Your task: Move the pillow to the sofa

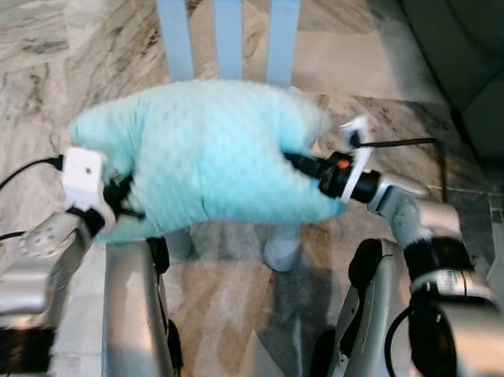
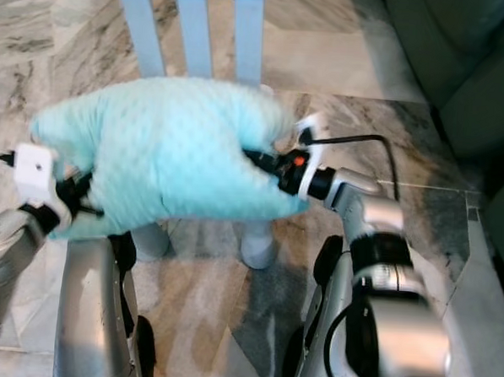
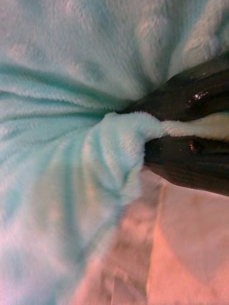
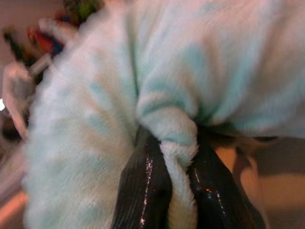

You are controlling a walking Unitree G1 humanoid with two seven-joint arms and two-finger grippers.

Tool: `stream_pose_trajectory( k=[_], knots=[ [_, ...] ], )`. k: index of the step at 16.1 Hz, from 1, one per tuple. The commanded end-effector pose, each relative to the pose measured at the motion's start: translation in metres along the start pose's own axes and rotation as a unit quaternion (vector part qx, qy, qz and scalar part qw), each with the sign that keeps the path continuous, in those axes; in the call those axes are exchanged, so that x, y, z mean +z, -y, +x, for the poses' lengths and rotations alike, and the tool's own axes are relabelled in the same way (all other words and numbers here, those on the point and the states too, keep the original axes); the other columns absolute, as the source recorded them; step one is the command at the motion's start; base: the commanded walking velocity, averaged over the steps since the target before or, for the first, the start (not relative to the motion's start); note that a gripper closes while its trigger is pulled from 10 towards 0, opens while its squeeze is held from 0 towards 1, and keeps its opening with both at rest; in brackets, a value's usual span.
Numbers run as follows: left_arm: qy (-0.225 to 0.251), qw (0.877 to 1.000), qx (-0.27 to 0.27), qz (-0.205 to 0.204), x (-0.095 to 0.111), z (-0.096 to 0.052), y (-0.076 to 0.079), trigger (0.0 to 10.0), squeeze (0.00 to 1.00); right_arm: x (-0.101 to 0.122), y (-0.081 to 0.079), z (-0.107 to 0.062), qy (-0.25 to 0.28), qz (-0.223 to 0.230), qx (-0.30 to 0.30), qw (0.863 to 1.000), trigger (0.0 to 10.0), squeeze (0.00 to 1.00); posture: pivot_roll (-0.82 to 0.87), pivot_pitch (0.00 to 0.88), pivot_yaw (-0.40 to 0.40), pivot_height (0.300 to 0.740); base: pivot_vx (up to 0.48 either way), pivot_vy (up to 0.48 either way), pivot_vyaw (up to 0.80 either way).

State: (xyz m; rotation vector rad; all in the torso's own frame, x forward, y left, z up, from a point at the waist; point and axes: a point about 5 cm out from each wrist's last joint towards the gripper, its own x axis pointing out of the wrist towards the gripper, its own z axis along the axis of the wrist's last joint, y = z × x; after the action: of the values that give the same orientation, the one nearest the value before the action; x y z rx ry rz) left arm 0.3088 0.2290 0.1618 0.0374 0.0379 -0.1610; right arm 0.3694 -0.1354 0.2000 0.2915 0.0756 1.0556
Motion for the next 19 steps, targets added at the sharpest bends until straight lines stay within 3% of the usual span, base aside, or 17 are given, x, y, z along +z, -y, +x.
stream_pose_trajectory(
  k=[1, 2, 4, 5, 8, 10, 12, 14, 19],
  knots=[
    [0.021, 1.000, 0.019, 0.003, 0.005, 0.001, -0.001, 10.0, 0.00, 0.003, -0.012, 0.001, 0.020, 0.001, 0.017, 1.000, 0.0, 0.00, 0.10, 0.151, -0.010, 0.319, 0.000, 0.000, 0.00],
    [0.044, 0.998, 0.040, -0.001, 0.013, 0.005, -0.001, 10.0, 0.00, -0.001, -0.023, -0.001, 0.033, -0.008, 0.018, 0.999, 0.0, 0.00, 0.09, 0.121, -0.014, 0.319, 0.000, 0.000, 0.00],
    [0.061, 0.997, 0.050, -0.003, 0.017, 0.011, 0.002, 10.0, 0.00, -0.004, -0.029, -0.002, 0.048, -0.013, 0.009, 0.999, 0.0, 0.00, 0.08, 0.085, -0.018, 0.319, 0.000, 0.000, 0.00],
    [0.079, 0.995, 0.053, -0.002, 0.020, 0.013, 0.008, 10.0, 0.00, -0.003, -0.040, -0.003, 0.080, -0.008, -0.007, 0.997, 0.0, 0.00, 0.06, 0.052, -0.021, 0.319, 0.000, 0.000, 0.00],
    [0.088, 0.992, 0.092, 0.011, 0.015, 0.017, 0.012, 10.0, 0.00, -0.002, -0.046, -0.008, 0.113, -0.008, -0.053, 0.992, 0.0, 0.00, 0.03, 0.000, -0.017, 0.319, 0.000, 0.000, 0.00],
    [0.093, 0.989, 0.109, 0.029, 0.009, 0.012, 0.022, 10.0, 0.00, -0.005, -0.047, -0.019, 0.122, -0.045, -0.147, 0.981, 0.0, 0.00, 0.03, 0.000, -0.017, 0.319, 0.000, 0.000, 0.00],
    [0.094, 0.989, 0.110, 0.031, 0.006, 0.011, 0.028, 10.0, 0.00, -0.010, -0.048, -0.025, 0.118, -0.076, -0.191, 0.971, 0.0, 0.00, 0.02, 0.000, -0.016, 0.319, 0.000, 0.000, 0.00],
    [0.103, 0.987, 0.113, 0.056, 0.000, 0.003, 0.043, 10.0, 0.00, -0.025, -0.053, -0.039, 0.111, -0.108, -0.275, 0.949, 0.0, 0.00, 0.00, 0.000, -0.002, 0.319, 0.000, 0.000, 0.00],
    [0.092, 0.982, 0.137, 0.092, -0.012, 0.003, 0.047, 10.0, 0.00, -0.032, -0.053, -0.045, 0.104, -0.140, -0.326, 0.929, 0.0, 0.00, -0.01, 0.000, 0.023, 0.319, 0.000, 0.000, 0.00]
  ],
)
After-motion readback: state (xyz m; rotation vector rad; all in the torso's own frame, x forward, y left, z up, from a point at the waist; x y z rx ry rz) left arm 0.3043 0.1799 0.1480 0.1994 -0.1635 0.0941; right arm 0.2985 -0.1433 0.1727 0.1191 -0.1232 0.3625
